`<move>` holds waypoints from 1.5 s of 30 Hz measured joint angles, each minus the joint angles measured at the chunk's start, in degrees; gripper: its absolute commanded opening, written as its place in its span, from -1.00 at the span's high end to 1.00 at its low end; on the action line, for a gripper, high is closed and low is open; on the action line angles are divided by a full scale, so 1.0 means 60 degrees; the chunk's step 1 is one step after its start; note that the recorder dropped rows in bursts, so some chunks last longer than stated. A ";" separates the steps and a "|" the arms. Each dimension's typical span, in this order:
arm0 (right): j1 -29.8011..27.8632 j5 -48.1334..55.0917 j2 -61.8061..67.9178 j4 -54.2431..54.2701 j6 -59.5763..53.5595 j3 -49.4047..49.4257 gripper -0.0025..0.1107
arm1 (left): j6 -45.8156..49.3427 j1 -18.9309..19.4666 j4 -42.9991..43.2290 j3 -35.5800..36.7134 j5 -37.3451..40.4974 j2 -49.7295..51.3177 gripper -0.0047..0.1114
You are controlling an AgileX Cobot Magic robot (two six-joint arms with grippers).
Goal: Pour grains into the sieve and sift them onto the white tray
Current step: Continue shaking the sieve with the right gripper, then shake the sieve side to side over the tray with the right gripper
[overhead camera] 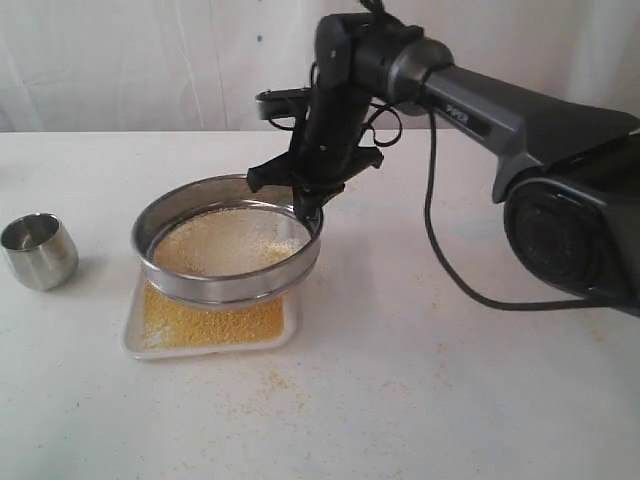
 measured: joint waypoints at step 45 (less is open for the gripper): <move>0.0546 -0.0776 0.0114 -0.0220 -0.1085 -0.0006 0.96 | 0.0000 0.0000 0.0000 0.0000 0.0000 0.0000 0.92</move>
